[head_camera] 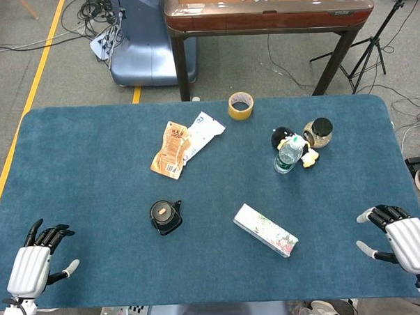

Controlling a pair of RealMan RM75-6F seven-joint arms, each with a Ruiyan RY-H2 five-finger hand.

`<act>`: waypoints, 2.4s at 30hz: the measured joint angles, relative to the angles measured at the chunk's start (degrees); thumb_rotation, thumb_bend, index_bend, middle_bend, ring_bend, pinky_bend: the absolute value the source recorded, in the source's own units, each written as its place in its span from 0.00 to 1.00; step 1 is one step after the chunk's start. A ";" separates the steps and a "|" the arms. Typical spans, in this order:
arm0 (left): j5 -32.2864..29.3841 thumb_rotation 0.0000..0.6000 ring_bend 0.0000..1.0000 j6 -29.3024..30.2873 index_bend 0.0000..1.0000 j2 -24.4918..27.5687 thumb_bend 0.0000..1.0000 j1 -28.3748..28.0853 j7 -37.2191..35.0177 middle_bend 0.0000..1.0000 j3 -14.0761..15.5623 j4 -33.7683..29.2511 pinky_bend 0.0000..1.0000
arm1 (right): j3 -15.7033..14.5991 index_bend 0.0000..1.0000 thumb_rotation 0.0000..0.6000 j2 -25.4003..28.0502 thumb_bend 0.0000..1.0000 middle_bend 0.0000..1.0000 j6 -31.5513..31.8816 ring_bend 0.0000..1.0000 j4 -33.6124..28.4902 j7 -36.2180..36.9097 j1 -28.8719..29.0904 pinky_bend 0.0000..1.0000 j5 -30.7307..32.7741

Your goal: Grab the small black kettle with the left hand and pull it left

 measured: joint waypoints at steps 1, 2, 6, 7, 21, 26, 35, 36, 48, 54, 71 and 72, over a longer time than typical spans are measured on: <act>0.00 1.00 0.26 -0.08 0.33 -0.01 0.17 -0.03 -0.03 0.26 0.00 0.07 0.03 | 0.01 0.41 1.00 0.05 0.20 0.41 0.02 0.30 -0.12 -0.09 -0.02 0.33 0.08; 0.00 1.00 0.26 -0.14 0.33 0.00 0.17 -0.06 -0.06 0.26 0.01 0.13 0.03 | 0.02 0.41 1.00 0.10 0.20 0.41 0.08 0.30 -0.26 -0.17 -0.06 0.33 0.14; 0.17 1.00 0.26 -0.22 0.33 0.08 0.17 -0.23 -0.28 0.26 -0.06 0.21 0.03 | 0.15 0.41 1.00 0.31 0.20 0.41 0.60 0.30 -0.59 -0.33 -0.23 0.33 0.35; 0.39 1.00 0.26 -0.21 0.33 0.15 0.17 -0.32 -0.42 0.26 -0.08 0.20 0.03 | 0.23 0.41 1.00 0.35 0.20 0.41 0.82 0.30 -0.63 -0.34 -0.28 0.33 0.39; 6.73 1.00 0.25 -4.24 0.33 3.71 0.17 -6.53 -7.84 0.26 -0.19 1.06 0.03 | 2.55 0.41 1.00 2.61 0.20 0.41 2.77 0.29 -4.30 -3.24 -0.43 0.29 2.31; 9.68 0.70 0.23 -7.98 0.31 5.54 0.17 -11.18 -12.07 0.26 -0.28 0.89 0.03 | 3.00 0.41 1.00 3.66 0.20 0.41 2.19 0.29 -6.55 -5.35 -0.06 0.29 2.63; 14.56 0.34 0.14 -17.07 0.28 6.82 0.16 -19.52 -14.55 0.23 0.66 -0.76 0.00 | 3.01 0.41 1.00 4.52 0.20 0.41 1.69 0.28 -8.25 -6.61 -0.12 0.29 2.96; 15.00 0.34 0.13 -17.97 0.28 6.77 0.15 -20.35 -14.45 0.23 0.75 -0.98 0.00 | 2.99 0.41 1.00 4.54 0.20 0.41 1.68 0.28 -8.27 -6.67 -0.17 0.29 3.02; 14.45 0.33 0.06 -27.25 0.28 3.22 0.16 -26.84 -9.40 0.23 1.15 -3.72 0.00 | 2.72 0.41 1.00 4.09 0.20 0.41 1.13 0.27 -7.91 -6.56 -0.70 0.29 4.15; 11.44 0.31 0.05 -30.51 0.28 0.43 0.15 -28.34 -4.47 0.23 0.74 -3.23 0.00 | 2.58 0.41 1.00 3.90 0.20 0.41 1.23 0.27 -7.42 -6.11 -1.18 0.29 4.67; 5.50 0.29 0.05 -35.35 0.28 -5.28 0.15 -31.60 1.44 0.23 0.82 -0.75 0.00 | 2.51 0.41 1.00 3.69 0.20 0.41 1.76 0.27 -6.57 -5.26 -2.14 0.29 5.37; 5.23 0.29 0.05 -35.47 0.28 -5.40 0.15 -31.69 1.71 0.23 0.88 -0.59 0.00 | 2.51 0.41 1.00 3.67 0.20 0.41 1.77 0.27 -6.52 -5.20 -2.18 0.29 5.39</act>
